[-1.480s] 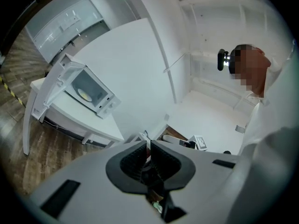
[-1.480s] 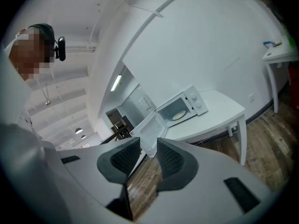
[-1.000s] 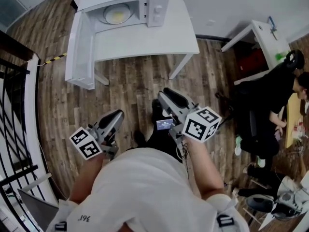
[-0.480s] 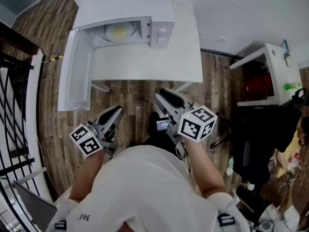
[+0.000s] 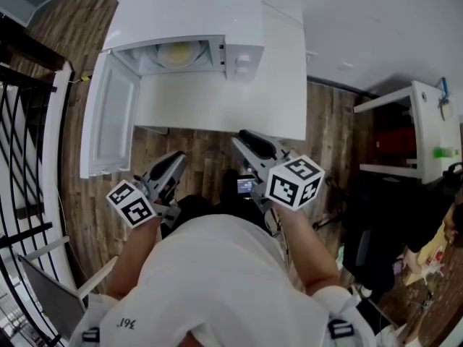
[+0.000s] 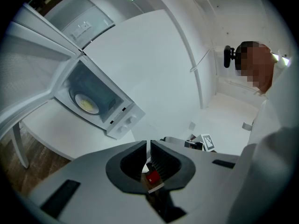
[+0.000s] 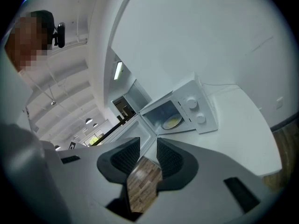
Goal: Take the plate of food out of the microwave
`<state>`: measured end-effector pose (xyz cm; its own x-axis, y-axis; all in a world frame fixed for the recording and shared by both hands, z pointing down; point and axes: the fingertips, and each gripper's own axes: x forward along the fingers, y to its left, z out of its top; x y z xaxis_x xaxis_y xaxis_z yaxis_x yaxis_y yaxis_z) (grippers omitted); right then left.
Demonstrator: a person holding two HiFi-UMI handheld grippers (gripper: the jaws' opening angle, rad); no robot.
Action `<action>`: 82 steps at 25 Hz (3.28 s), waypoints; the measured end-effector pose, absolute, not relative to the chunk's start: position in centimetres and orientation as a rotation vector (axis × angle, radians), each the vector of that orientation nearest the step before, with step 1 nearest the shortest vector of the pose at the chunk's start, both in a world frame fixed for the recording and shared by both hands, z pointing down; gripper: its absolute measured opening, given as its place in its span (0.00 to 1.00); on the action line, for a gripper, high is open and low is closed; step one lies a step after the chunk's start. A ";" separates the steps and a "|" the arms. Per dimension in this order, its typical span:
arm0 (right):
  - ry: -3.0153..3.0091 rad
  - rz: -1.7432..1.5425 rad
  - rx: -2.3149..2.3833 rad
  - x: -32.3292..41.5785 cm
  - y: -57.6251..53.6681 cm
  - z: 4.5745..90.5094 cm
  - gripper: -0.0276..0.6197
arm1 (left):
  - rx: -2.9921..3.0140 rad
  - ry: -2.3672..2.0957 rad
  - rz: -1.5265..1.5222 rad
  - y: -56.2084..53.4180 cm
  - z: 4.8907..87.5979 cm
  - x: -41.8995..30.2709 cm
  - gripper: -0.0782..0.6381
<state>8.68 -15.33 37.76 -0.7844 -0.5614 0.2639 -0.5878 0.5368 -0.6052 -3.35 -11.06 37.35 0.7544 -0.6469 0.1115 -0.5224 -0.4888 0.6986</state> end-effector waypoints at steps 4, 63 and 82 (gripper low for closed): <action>-2.696 1.104 1.001 7.8 -15.9 38.1 0.22 | 2.183 -0.872 -0.216 -11.9 37.7 -3.9 0.14; -2.266 1.008 1.412 -4.9 -40.7 51.2 0.23 | 1.971 -1.102 -0.014 -36.5 50.4 -14.9 0.18; -2.087 1.220 1.494 -5.9 -44.6 54.8 0.30 | 1.944 -1.061 -0.009 -38.7 51.8 -14.8 0.18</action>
<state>-5.94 -44.61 54.78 -0.4150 -0.6285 0.6578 -0.8816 0.0993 -0.4614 -14.77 -38.69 51.83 0.6329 -0.6761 0.3774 -0.6694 -0.2328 0.7055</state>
